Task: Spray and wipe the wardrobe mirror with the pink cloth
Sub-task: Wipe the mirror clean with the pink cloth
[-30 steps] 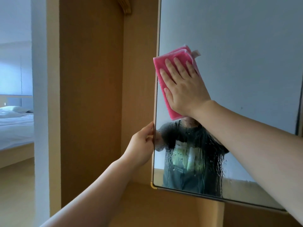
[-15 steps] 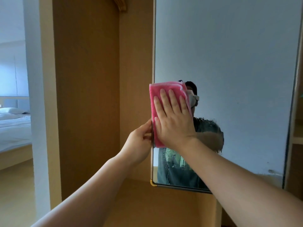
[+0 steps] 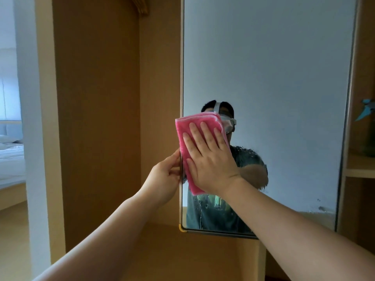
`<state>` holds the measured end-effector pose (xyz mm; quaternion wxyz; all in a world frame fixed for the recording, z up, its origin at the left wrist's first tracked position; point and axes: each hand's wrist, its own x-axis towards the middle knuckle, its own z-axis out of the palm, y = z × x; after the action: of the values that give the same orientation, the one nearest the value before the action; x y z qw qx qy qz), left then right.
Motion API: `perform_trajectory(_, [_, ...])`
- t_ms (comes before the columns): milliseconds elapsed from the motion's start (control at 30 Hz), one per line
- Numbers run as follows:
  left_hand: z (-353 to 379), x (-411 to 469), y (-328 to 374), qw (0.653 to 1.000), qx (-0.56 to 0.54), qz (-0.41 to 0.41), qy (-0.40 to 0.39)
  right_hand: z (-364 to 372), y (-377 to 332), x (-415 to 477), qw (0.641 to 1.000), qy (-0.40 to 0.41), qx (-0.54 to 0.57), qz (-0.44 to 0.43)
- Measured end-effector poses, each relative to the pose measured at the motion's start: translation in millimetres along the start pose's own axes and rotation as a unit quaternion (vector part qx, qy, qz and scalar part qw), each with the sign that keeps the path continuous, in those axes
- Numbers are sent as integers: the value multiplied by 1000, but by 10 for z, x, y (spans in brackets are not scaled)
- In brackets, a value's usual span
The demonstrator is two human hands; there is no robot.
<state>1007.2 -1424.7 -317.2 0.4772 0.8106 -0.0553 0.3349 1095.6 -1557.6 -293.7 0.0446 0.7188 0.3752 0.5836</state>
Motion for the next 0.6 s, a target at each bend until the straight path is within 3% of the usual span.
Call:
perform_trajectory(233, [-13, 24, -49, 999, 46, -7, 21, -98, 343, 63, 998, 4, -24, -53])
perform_trajectory(600, [23, -29, 46, 995, 86, 4, 53, -341, 1062, 309, 998, 9, -59, 17])
